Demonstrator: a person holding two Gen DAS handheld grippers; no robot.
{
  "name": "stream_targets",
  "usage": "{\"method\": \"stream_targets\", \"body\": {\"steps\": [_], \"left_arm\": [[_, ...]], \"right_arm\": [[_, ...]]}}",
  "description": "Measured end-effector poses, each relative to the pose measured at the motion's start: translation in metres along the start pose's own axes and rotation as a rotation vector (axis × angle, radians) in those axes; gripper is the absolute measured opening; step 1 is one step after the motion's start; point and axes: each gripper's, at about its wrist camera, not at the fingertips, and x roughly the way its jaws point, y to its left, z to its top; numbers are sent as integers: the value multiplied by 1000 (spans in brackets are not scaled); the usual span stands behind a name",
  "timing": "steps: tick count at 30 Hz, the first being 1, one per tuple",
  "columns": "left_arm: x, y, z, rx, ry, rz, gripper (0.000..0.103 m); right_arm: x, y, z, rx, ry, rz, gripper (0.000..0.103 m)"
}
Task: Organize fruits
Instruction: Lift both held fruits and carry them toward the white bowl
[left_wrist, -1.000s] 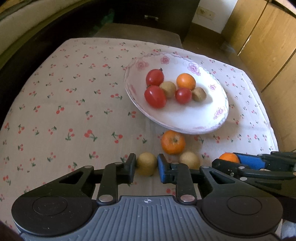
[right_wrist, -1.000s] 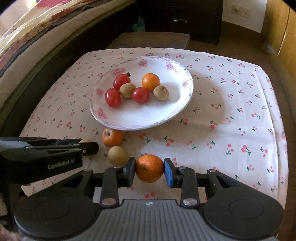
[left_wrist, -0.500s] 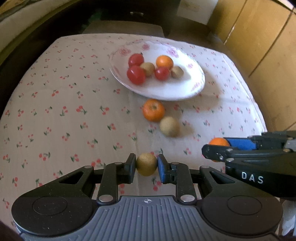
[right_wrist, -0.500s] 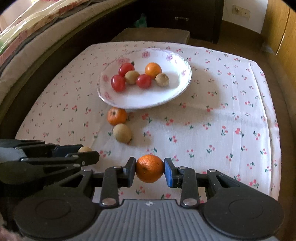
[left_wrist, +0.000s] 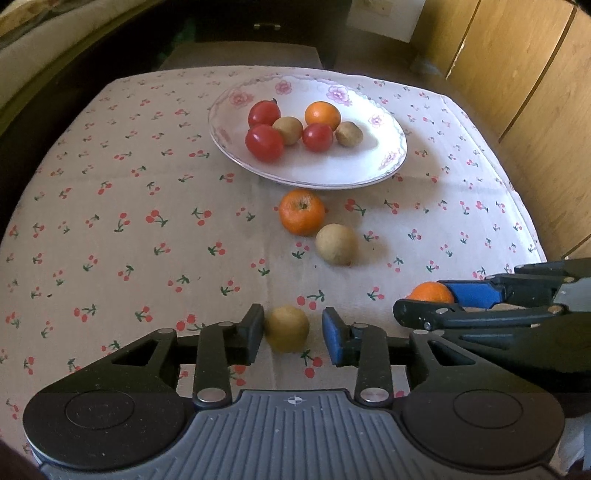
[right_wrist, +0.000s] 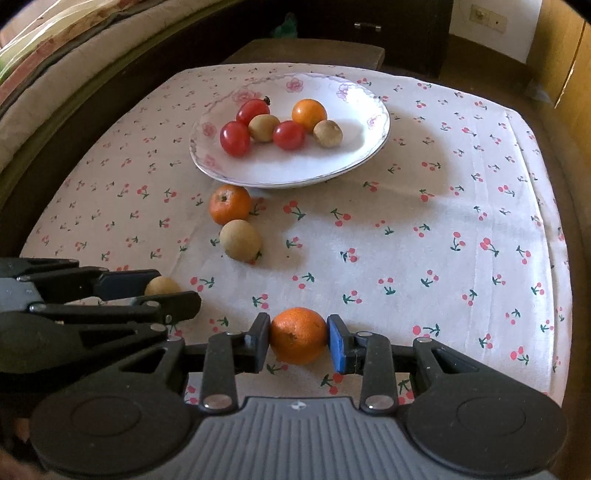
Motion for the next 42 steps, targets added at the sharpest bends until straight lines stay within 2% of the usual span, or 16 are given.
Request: {"method": "stream_targets", "body": {"steps": [5, 15, 30, 42], "left_arm": [[0, -1, -1, 8, -3, 5, 44], [-4, -8, -6, 43, -14, 35, 33], [-18, -17, -3, 66, -57, 48, 32], [-27, -21, 11, 79, -99, 75, 30]], "right_arm": [[-1, 2, -1, -5, -1, -9, 34], [-4, 10, -4, -34, 6, -26, 34], [-19, 8, -4, -30, -35, -32, 34], [-25, 5, 8, -12, -73, -24, 34]]}}
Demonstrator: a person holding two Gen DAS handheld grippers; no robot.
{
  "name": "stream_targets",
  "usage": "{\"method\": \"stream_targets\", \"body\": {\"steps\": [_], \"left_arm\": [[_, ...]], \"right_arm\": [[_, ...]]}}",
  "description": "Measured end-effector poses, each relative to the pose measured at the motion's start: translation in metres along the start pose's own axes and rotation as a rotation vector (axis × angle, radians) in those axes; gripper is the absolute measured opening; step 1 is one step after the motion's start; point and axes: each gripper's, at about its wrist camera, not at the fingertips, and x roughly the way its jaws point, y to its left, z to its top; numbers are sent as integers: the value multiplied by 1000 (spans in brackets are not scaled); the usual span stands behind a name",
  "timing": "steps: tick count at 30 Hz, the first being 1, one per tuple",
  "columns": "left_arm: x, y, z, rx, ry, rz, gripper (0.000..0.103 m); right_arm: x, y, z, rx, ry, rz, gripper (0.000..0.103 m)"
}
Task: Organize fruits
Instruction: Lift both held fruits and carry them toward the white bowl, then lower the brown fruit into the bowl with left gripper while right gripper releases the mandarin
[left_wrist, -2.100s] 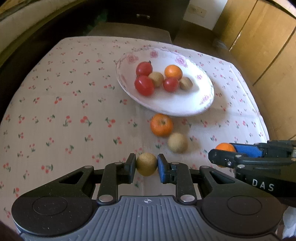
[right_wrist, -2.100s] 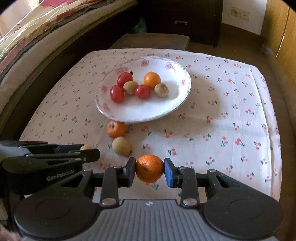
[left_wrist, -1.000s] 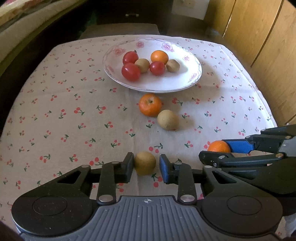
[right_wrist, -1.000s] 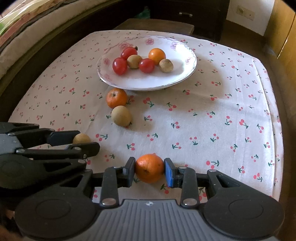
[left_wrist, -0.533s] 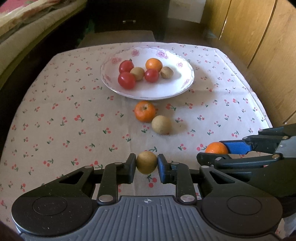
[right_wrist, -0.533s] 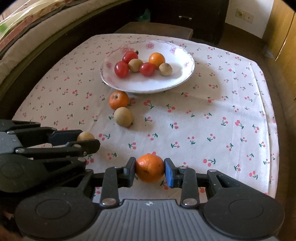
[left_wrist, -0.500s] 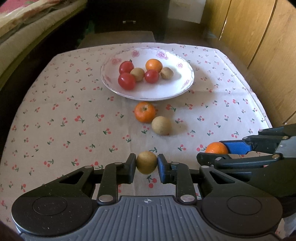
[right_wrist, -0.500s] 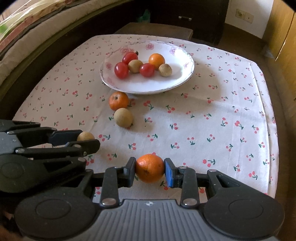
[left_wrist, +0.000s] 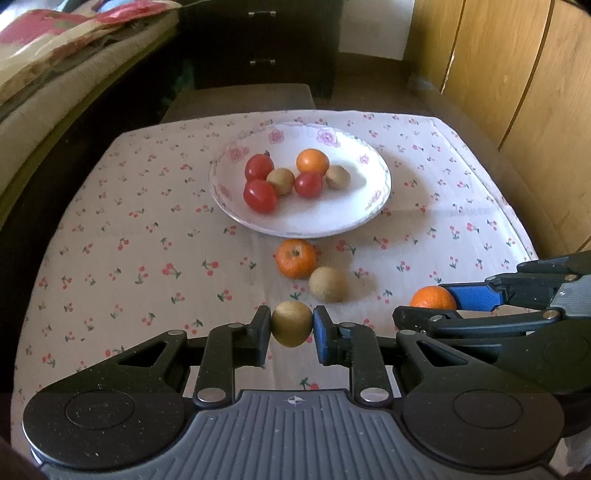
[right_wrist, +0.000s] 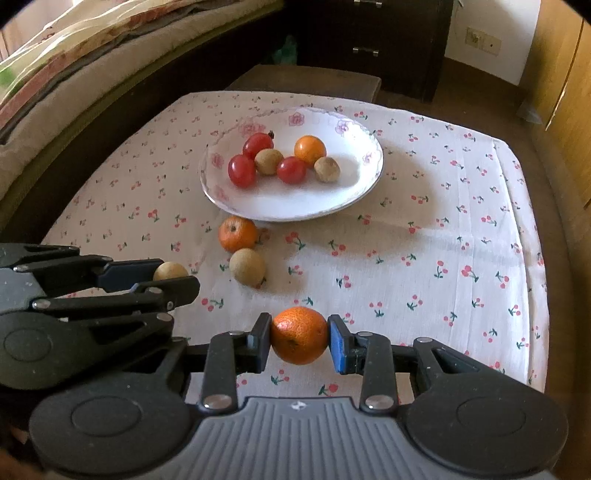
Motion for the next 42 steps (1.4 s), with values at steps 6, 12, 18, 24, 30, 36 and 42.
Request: {"method": "stream_targets", "body": {"steps": [6, 12, 18, 24, 30, 36, 42], "left_arm": [[0, 3, 10, -9, -14, -2, 30], [3, 6, 22, -21, -25, -10, 30], [9, 10, 37, -36, -33, -23, 30], [20, 11, 54, -49, -36, -27, 30], [34, 14, 68, -63, -31, -32, 30], [48, 16, 75, -75, -14, -24, 31], [55, 20, 79, -88, -9, -25, 31]], "right_arm": [[-2, -2, 11, 7, -22, 5, 34], [0, -6, 22, 19, -36, 5, 34], [5, -13, 37, 23, -50, 9, 34], [13, -20, 55, 25, -56, 7, 34], [26, -28, 68, 40, -59, 12, 34], [39, -32, 76, 44, -58, 10, 34], [44, -33, 82, 41, -67, 10, 34]]}}
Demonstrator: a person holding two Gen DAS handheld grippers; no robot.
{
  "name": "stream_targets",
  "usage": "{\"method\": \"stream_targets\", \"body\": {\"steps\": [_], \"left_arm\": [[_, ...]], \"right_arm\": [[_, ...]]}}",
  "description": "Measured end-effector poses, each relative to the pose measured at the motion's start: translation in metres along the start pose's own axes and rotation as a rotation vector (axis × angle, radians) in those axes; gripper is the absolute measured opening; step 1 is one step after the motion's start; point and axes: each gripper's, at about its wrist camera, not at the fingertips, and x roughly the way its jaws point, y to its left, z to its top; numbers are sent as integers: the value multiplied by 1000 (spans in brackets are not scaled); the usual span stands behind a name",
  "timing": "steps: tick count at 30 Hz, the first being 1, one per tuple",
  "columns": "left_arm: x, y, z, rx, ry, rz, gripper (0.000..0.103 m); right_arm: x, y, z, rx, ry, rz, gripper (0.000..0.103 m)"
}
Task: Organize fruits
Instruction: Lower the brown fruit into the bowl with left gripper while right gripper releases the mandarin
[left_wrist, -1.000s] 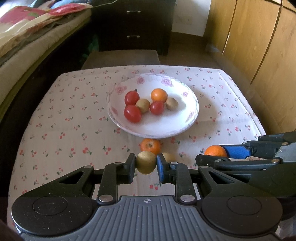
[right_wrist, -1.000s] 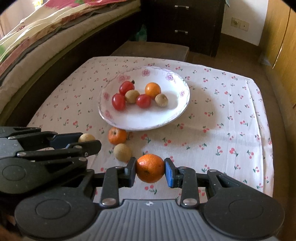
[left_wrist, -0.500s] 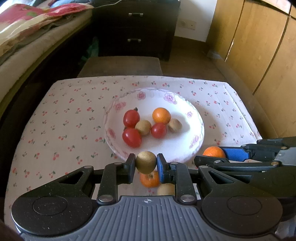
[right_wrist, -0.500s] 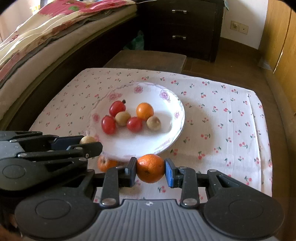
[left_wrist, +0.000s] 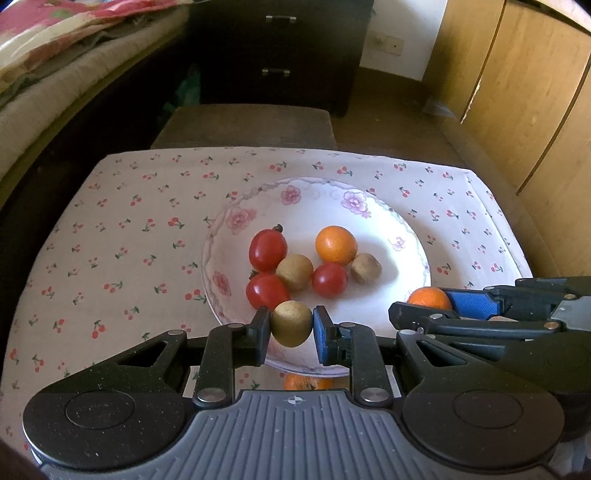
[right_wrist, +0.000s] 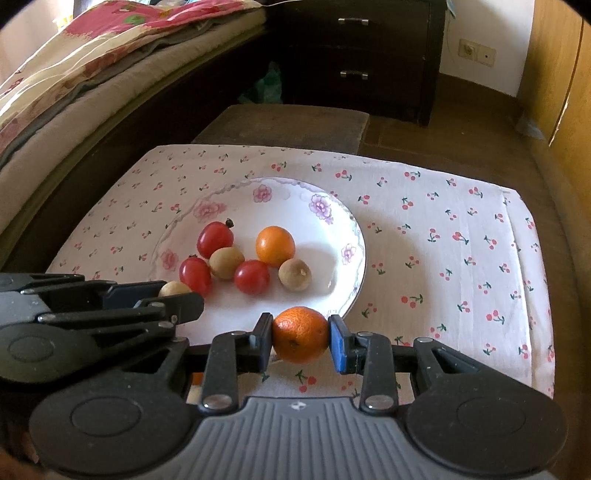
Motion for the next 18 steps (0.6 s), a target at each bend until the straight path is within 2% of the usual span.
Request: {"method": "stream_targets", "body": {"steps": [18], "left_arm": [[11, 11, 6, -34, 12, 16, 31]], "right_arm": [[13, 4, 6, -15, -19, 2, 35]]}}
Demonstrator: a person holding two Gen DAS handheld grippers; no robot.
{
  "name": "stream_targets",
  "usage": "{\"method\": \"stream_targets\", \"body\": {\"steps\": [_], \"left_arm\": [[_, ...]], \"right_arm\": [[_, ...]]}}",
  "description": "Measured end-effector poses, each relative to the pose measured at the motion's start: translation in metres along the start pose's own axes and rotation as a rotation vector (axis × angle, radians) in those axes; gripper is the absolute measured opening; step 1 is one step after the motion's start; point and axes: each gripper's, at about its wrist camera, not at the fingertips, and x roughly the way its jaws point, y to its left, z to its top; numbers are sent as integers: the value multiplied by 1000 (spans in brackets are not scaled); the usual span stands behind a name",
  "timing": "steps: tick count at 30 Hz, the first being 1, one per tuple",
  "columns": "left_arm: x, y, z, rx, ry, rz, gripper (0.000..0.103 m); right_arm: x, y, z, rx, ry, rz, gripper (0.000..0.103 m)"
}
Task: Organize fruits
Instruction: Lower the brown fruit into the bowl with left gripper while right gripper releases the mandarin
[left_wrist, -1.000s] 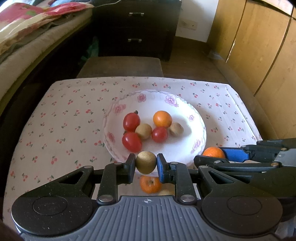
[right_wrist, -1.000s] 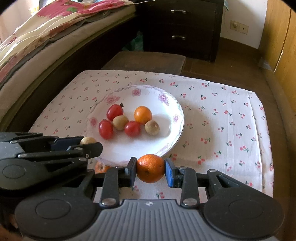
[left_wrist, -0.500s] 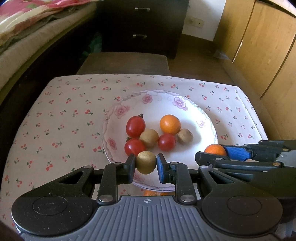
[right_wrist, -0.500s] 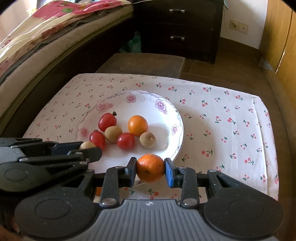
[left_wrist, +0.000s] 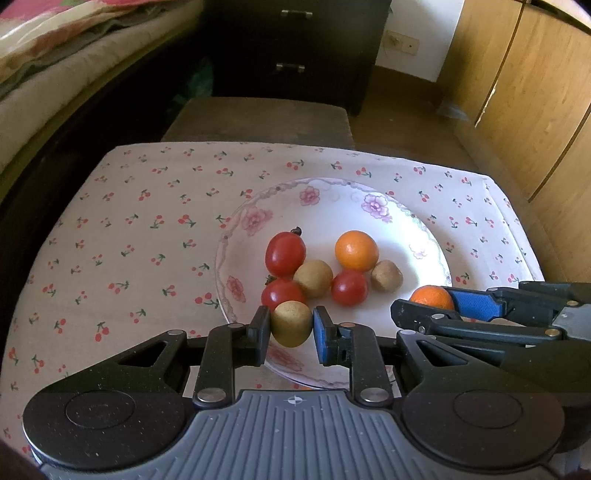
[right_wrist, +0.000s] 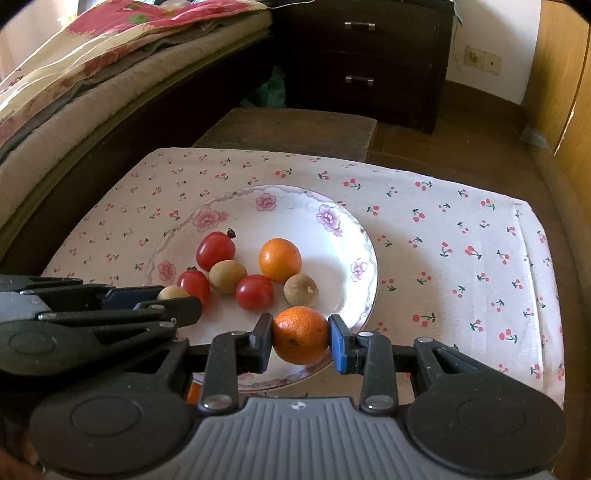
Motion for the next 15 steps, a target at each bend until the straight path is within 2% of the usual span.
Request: {"method": "stream_targets", "body": {"steps": [15], "left_arm": [[-4, 3, 2, -29, -11, -6, 42]], "right_arm": [[-6, -3, 0, 18, -26, 3, 35]]}}
